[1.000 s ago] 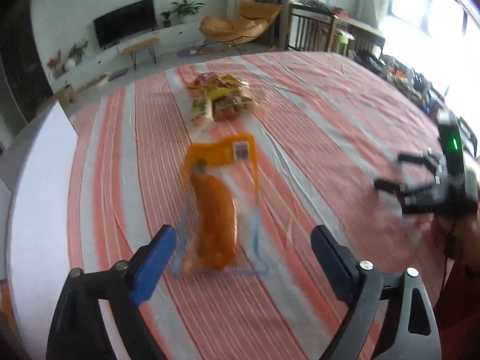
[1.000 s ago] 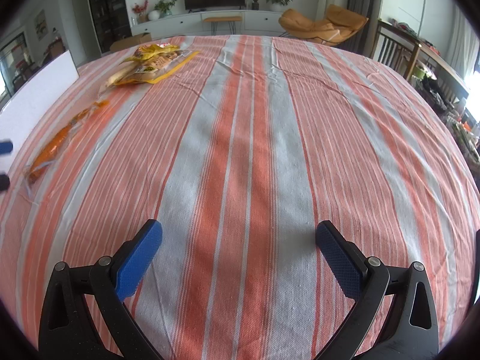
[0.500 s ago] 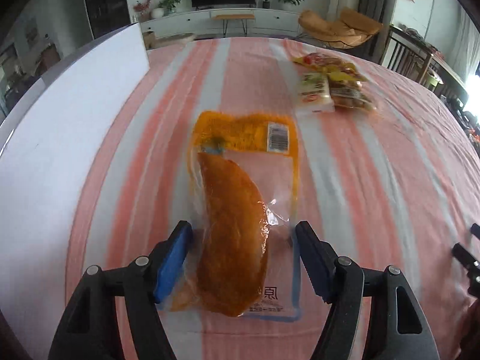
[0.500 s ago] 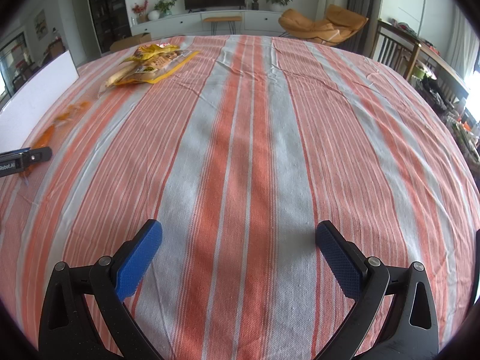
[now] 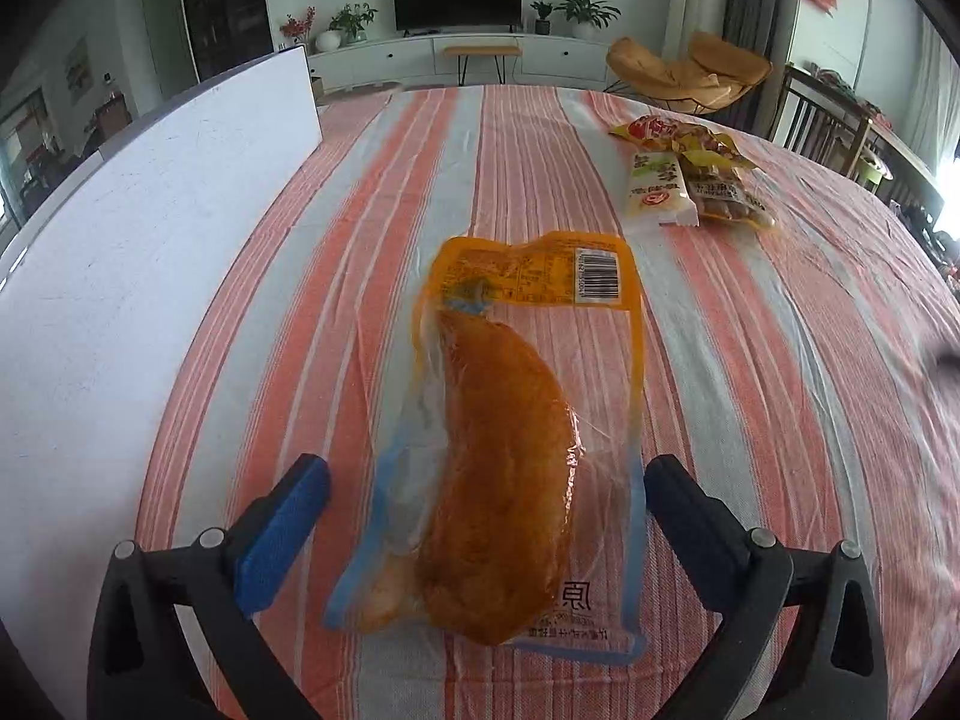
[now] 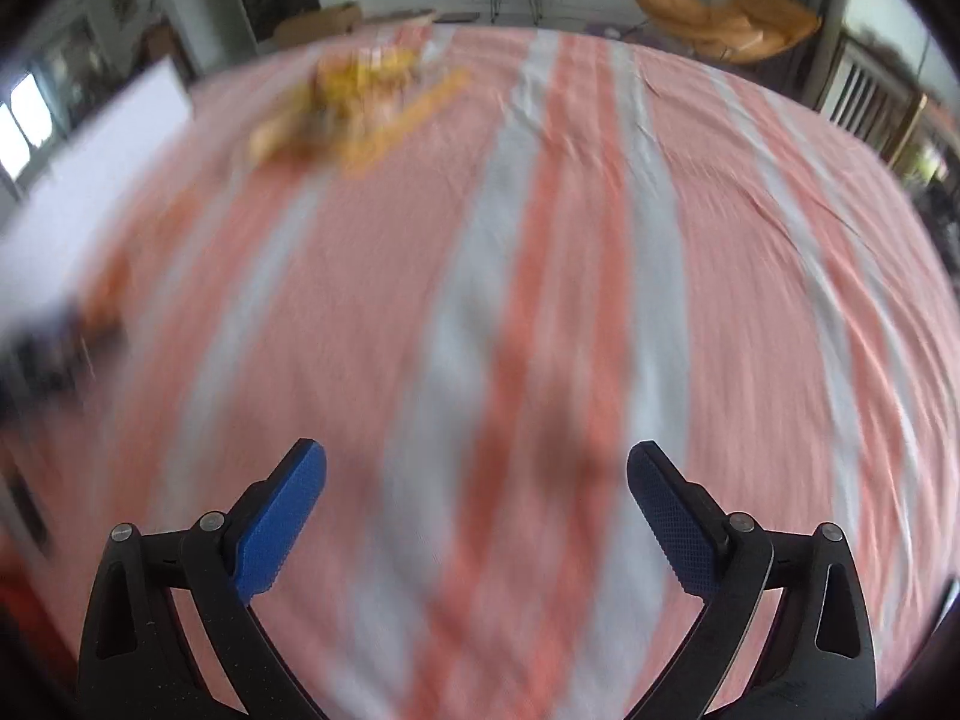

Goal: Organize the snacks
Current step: 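Grasp the yellow snack stick bag with the right tool and place it on the table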

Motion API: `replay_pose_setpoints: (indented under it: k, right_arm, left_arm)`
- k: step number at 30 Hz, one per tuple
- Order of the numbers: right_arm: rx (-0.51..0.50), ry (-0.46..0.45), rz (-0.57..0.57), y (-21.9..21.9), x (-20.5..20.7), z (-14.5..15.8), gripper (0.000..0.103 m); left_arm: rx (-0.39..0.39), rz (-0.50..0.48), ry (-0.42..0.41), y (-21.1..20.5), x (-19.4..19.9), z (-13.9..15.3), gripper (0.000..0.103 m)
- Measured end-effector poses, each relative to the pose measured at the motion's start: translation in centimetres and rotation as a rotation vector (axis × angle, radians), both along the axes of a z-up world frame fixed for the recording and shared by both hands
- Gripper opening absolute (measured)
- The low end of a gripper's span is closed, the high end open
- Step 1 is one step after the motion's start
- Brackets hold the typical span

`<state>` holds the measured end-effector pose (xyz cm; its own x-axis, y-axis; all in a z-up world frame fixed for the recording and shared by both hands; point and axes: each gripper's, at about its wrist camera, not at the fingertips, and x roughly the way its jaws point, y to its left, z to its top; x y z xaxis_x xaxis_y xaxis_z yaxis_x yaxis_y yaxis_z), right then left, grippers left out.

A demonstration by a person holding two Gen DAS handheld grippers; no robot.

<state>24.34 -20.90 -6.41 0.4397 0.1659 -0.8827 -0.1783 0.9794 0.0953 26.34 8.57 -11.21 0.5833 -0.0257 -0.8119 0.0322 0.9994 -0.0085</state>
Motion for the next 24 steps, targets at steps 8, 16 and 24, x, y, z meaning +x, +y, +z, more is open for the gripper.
replay_pose_setpoints:
  k: [8, 16, 24]
  right_arm:
    - [0.091, -0.077, -0.048, 8.4, 16.3, 4.1, 0.099]
    - [-0.007, -0.005, -0.055, 12.0, 19.2, 1.2, 0.036]
    - [0.166, -0.030, 0.000, 5.8, 10.6, 4.2, 0.034]
  left_arm:
    - [-0.001, 0.000, 0.000, -0.1, 0.0, 0.0, 0.103]
    - [-0.001, 0.000, 0.000, 0.0, -0.1, 0.1, 0.103]
    - [-0.001, 0.000, 0.000, -0.1, -0.1, 0.1, 0.103]
